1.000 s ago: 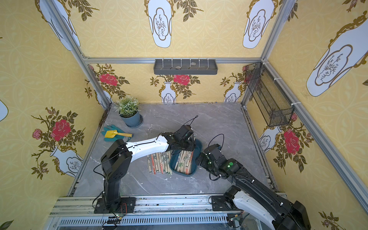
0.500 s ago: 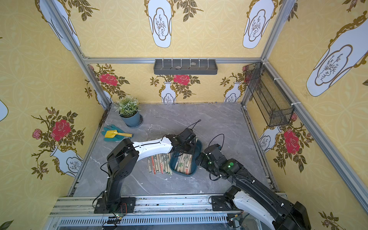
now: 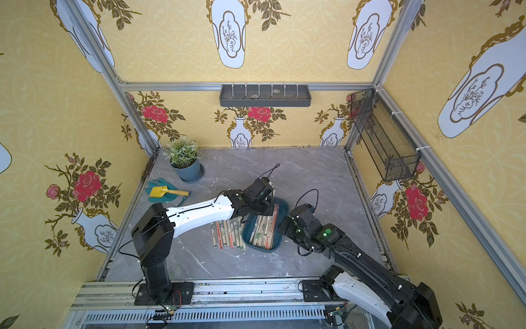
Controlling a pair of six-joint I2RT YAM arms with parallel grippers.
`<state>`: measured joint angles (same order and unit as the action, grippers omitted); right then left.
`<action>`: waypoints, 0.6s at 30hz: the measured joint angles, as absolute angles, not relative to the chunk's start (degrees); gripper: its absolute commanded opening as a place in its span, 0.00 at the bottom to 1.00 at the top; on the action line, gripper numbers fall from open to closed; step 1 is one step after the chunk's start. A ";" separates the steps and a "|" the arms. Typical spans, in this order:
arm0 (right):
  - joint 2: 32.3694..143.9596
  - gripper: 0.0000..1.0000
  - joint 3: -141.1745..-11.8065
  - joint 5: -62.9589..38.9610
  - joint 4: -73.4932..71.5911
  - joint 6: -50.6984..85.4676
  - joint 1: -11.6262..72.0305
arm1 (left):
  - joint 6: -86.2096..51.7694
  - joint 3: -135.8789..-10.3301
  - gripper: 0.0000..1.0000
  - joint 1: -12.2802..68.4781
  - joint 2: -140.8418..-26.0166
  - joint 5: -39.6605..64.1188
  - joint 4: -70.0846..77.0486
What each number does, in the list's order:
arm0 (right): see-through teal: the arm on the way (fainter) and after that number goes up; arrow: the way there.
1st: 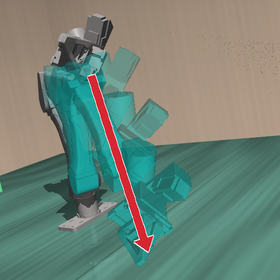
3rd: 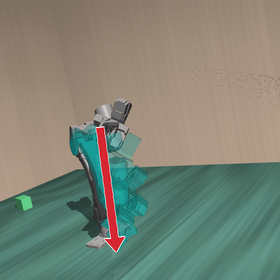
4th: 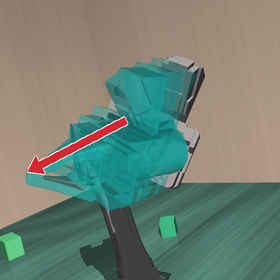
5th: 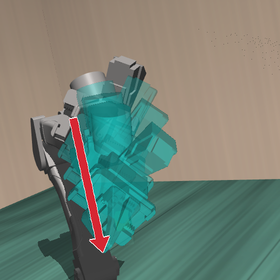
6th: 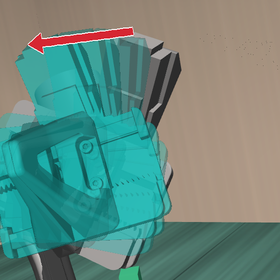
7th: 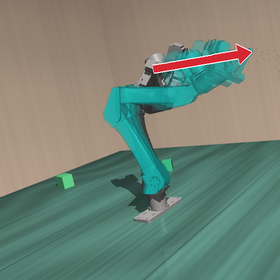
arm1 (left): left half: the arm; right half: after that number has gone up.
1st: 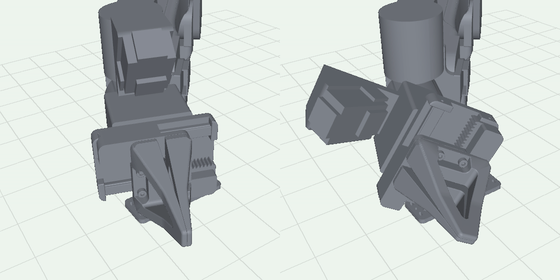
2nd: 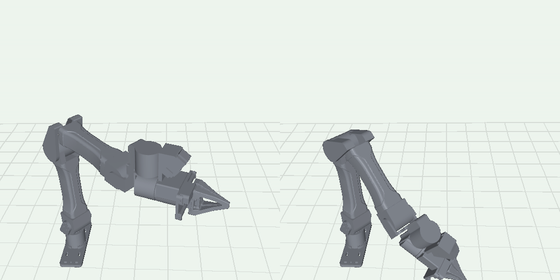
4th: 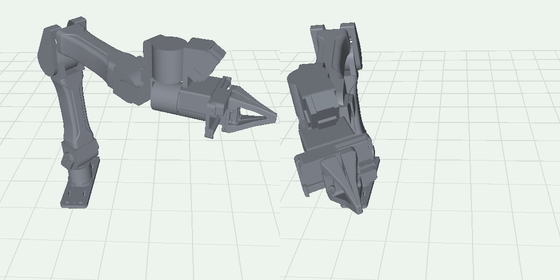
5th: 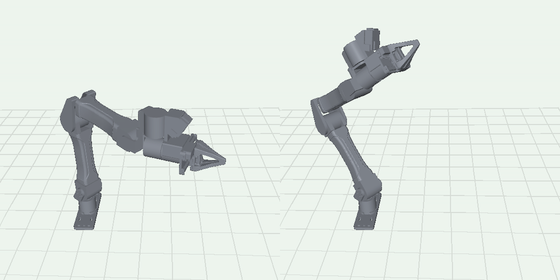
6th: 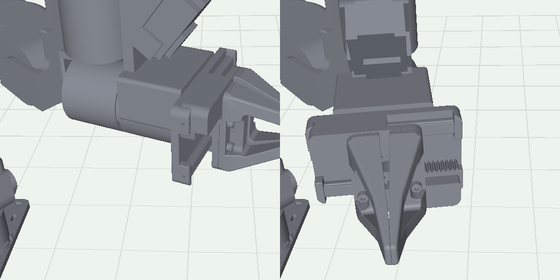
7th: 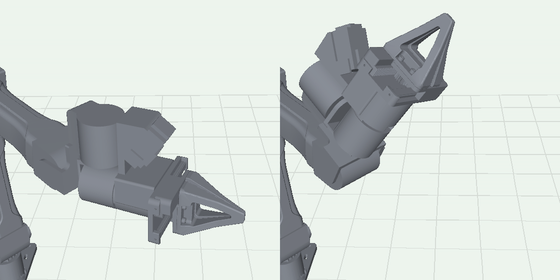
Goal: Take the paired disposable chopsticks out of the storage box
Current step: Pick up the paired disposable chopsticks from the storage box.
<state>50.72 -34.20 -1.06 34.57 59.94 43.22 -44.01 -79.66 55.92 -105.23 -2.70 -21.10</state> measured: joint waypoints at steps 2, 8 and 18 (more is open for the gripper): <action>51.31 0.97 -34.35 -1.13 34.44 59.94 43.27 | -44.05 -78.02 0.00 55.42 -102.74 -3.53 -21.52; 53.49 0.97 -35.57 -1.85 33.63 59.86 44.18 | -45.10 -69.97 0.00 52.82 -93.27 -6.66 -22.00; 59.94 0.97 -38.04 -2.46 30.33 58.87 46.59 | -48.12 -57.10 0.02 46.41 -78.96 -10.07 -25.10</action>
<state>59.94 -38.04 -2.46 30.33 58.87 46.59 -48.12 -57.10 46.41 -78.96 -10.07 -25.10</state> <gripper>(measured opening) 0.975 0.082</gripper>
